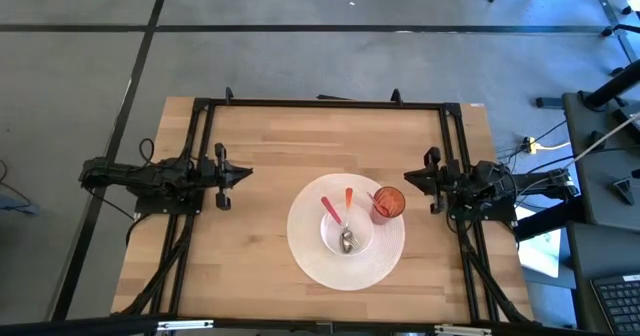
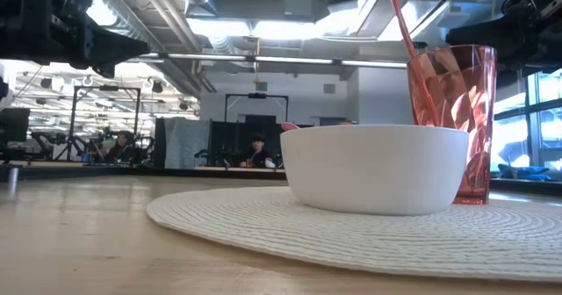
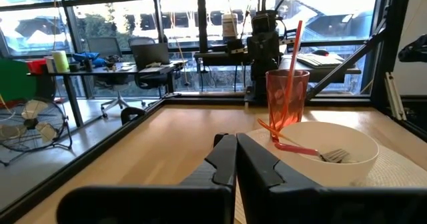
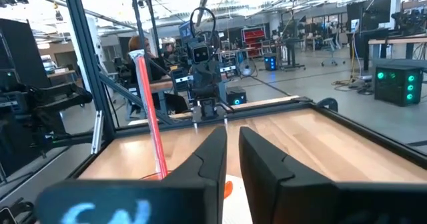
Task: Pick & Place Utensil
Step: Return to Home Position
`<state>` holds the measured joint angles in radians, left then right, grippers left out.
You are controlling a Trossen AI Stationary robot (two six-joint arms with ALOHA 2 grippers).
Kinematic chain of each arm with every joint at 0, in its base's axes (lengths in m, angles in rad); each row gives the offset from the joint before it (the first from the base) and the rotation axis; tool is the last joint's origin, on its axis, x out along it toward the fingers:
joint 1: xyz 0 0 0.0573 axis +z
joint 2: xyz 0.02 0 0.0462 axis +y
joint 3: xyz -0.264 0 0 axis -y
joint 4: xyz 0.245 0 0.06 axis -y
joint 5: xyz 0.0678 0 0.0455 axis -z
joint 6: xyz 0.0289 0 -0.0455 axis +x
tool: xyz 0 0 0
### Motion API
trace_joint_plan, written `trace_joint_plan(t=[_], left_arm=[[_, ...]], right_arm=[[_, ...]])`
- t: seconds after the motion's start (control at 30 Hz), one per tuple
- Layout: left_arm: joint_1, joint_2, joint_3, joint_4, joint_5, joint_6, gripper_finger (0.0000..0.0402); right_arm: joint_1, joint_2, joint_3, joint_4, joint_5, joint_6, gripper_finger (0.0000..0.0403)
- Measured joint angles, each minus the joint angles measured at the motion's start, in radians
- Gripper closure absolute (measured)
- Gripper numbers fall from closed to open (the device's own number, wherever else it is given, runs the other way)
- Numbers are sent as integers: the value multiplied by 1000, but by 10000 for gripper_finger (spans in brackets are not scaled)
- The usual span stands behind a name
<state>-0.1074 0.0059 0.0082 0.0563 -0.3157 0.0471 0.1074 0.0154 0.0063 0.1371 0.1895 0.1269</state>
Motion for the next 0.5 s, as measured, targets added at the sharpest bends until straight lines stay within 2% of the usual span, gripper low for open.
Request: trace_joint_plan(t=[0.5], left_arm=[[0, 0, 0, 0, 0, 0, 396]], right_arm=[[0, 0, 0, 0, 0, -1, 359]])
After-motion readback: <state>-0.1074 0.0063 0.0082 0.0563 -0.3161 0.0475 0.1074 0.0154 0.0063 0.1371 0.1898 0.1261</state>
